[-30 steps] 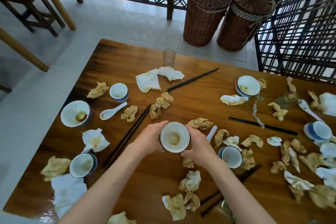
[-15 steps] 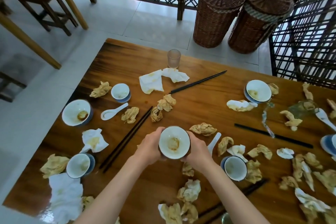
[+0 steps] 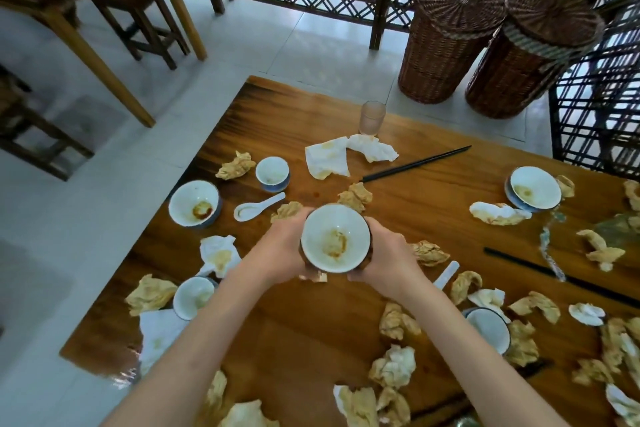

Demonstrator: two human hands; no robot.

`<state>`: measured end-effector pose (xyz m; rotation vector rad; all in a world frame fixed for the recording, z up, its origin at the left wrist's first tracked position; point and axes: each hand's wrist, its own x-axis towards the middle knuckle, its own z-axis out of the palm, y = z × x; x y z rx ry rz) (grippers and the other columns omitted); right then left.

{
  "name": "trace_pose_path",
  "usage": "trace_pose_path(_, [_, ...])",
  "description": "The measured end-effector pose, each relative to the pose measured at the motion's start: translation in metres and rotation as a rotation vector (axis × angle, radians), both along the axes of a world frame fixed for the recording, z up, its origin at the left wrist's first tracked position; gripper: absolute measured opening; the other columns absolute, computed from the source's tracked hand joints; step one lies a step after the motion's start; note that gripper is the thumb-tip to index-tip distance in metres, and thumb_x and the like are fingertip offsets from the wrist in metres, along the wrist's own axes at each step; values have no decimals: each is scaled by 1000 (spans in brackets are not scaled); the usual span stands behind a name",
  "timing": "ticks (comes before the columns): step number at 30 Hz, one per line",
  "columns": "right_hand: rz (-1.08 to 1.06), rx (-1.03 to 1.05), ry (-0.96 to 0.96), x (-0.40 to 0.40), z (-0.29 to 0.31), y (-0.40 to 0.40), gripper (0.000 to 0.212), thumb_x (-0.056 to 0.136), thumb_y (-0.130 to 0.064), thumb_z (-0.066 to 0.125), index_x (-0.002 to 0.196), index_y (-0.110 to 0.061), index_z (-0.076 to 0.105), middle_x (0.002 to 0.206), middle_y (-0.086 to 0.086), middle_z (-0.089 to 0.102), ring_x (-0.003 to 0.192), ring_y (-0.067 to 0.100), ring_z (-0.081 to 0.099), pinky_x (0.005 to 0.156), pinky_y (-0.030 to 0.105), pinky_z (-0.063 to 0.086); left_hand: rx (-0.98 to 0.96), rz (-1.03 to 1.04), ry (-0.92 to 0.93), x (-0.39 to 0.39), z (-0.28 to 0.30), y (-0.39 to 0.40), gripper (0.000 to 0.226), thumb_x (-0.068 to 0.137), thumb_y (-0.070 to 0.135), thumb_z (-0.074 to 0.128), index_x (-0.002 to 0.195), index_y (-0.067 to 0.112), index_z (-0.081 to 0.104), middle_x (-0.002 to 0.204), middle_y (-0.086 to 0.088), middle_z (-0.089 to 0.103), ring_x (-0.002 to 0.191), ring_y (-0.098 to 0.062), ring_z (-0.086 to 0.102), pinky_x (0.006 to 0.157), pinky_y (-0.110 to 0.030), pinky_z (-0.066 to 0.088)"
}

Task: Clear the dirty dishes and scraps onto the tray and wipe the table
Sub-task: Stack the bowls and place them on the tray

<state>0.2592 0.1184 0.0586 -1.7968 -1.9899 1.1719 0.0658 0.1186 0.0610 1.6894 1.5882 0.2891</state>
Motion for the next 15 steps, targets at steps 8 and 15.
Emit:
trace_pose_path(8, [6, 4, 47, -118, 20, 19, 80, 56, -17, 87, 125, -21, 46, 114, -2, 61, 109, 20, 55, 86, 36, 50, 31, -29, 60, -120, 29, 21, 87, 49, 26, 89, 123, 32, 43, 101, 17, 54, 97, -8, 51, 81, -29, 42])
trace_pose_path(15, [-52, -3, 19, -224, 1, 38, 75, 56, -24, 86, 121, -20, 49, 110, -5, 62, 97, 13, 53, 69, 16, 38, 14, -108, 110, -221, 12, 56, 85, 45, 18, 91, 118, 25, 49, 105, 8, 60, 95, -12, 53, 78, -27, 43])
